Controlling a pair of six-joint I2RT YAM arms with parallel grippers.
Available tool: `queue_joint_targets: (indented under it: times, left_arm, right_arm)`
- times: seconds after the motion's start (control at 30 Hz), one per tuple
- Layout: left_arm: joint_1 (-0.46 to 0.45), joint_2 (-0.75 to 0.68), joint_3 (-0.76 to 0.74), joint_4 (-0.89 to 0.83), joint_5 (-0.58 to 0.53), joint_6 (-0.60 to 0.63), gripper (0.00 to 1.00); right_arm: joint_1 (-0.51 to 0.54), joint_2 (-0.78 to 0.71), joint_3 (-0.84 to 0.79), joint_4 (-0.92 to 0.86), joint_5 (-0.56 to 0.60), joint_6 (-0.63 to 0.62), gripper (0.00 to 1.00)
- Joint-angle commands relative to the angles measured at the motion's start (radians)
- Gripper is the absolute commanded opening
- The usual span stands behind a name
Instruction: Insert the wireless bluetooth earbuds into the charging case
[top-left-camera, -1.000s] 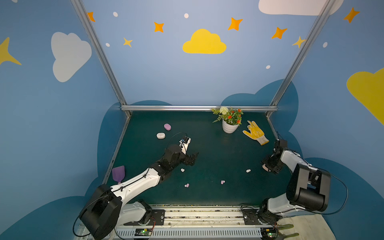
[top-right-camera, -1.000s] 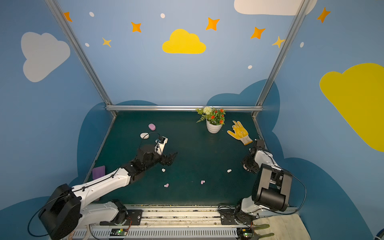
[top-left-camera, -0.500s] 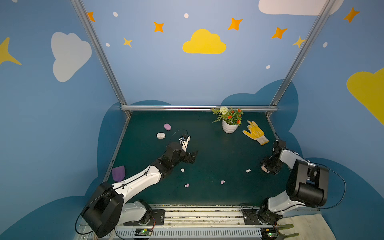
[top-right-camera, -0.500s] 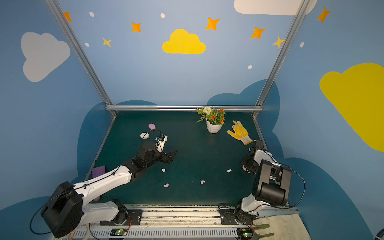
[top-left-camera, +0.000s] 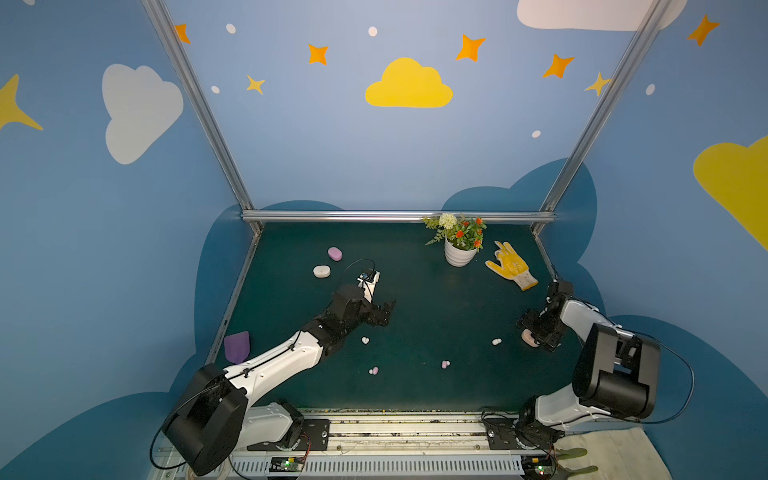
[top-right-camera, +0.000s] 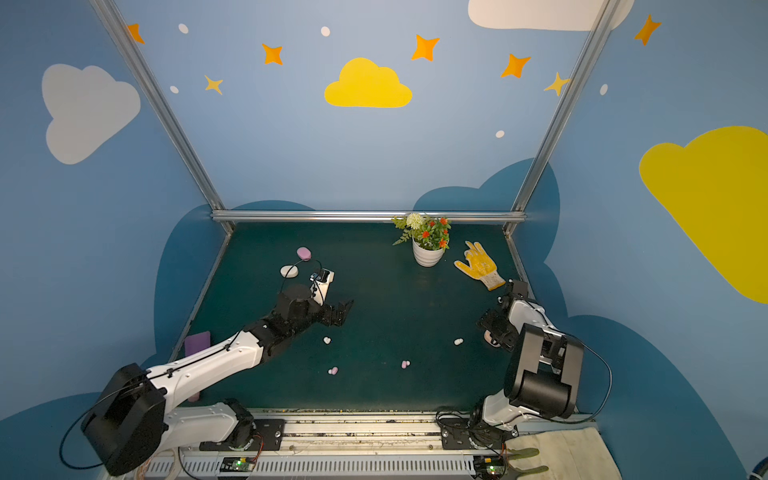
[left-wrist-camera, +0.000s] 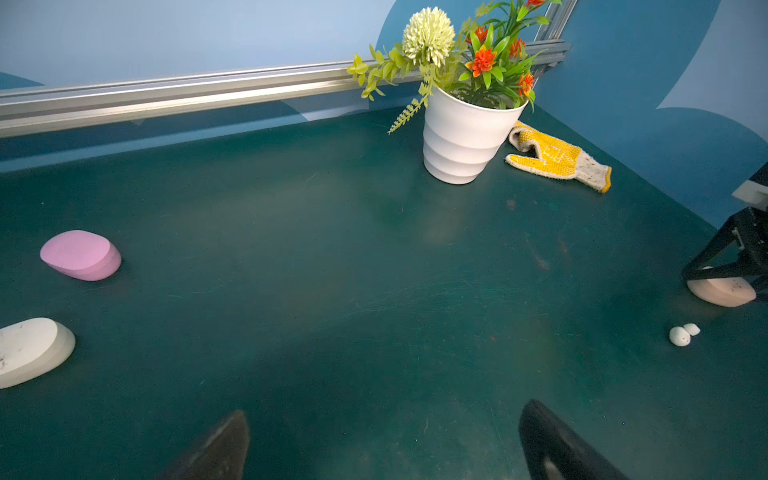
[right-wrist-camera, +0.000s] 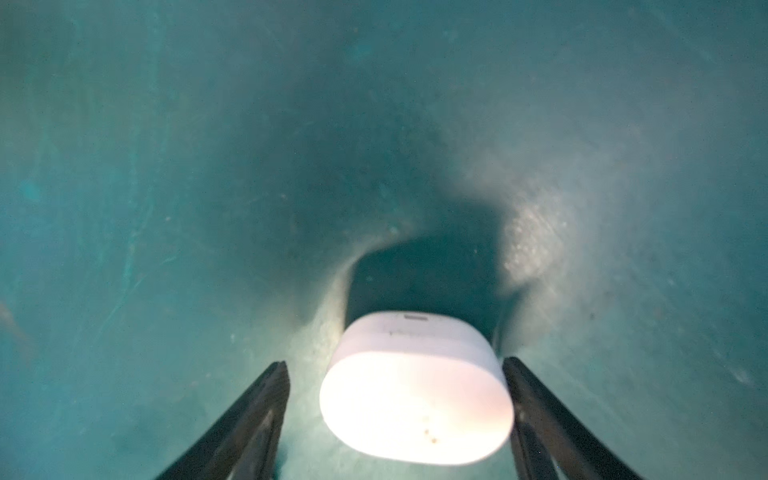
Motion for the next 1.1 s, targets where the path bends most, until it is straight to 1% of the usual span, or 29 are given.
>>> queue_joint_targets:
  times: [0.0,0.07,0.23,0.3,0.4,0.5,0.73,0.87,0.93,1.03,1.07]
  left_arm:
    - [0.008,0.001,0.013,-0.013,-0.016,-0.014,1.00]
    - [0.010,0.007,0.029,-0.032,-0.029,-0.023,1.00]
    - [0.040,0.022,0.124,-0.192,-0.065,-0.041,1.00]
    - [0.068,0.027,0.159,-0.248,-0.070,-0.059,1.00]
    - [0.134,0.032,0.214,-0.338,-0.060,-0.086,1.00]
    - [0.212,0.047,0.272,-0.414,-0.042,-0.075,1.00]
    - [0.383,0.171,0.453,-0.561,0.002,0.019,1.00]
    - [0.485,0.257,0.536,-0.576,0.087,0.051,1.00]
    - [0.537,0.316,0.586,-0.592,0.153,0.069,1.00]
    - [0.601,0.433,0.701,-0.653,0.237,0.121,1.00]
    - [0.614,0.481,0.750,-0.690,0.237,0.150,1.00]
  right_arm:
    - [0.008,-0.052,0.033,-0.063,-0.008,-0.009,0.80]
    - [0.011,-0.078,0.043,-0.083,-0.014,-0.013,0.81]
    - [0.027,-0.167,0.080,-0.152,-0.049,-0.032,0.82]
    - [0.036,-0.204,0.096,-0.180,-0.071,-0.039,0.83]
    - [0.051,-0.257,0.124,-0.219,-0.109,-0.049,0.83]
    - [0.079,-0.302,0.146,-0.249,-0.151,-0.052,0.83]
    - [0.189,-0.366,0.184,-0.301,-0.182,-0.023,0.83]
    - [0.226,-0.384,0.203,-0.324,-0.192,-0.016,0.83]
    - [0.236,-0.389,0.210,-0.332,-0.198,-0.013,0.83]
    - [0.252,-0.392,0.220,-0.344,-0.204,-0.007,0.83]
    - [0.256,-0.393,0.221,-0.348,-0.206,-0.006,0.83]
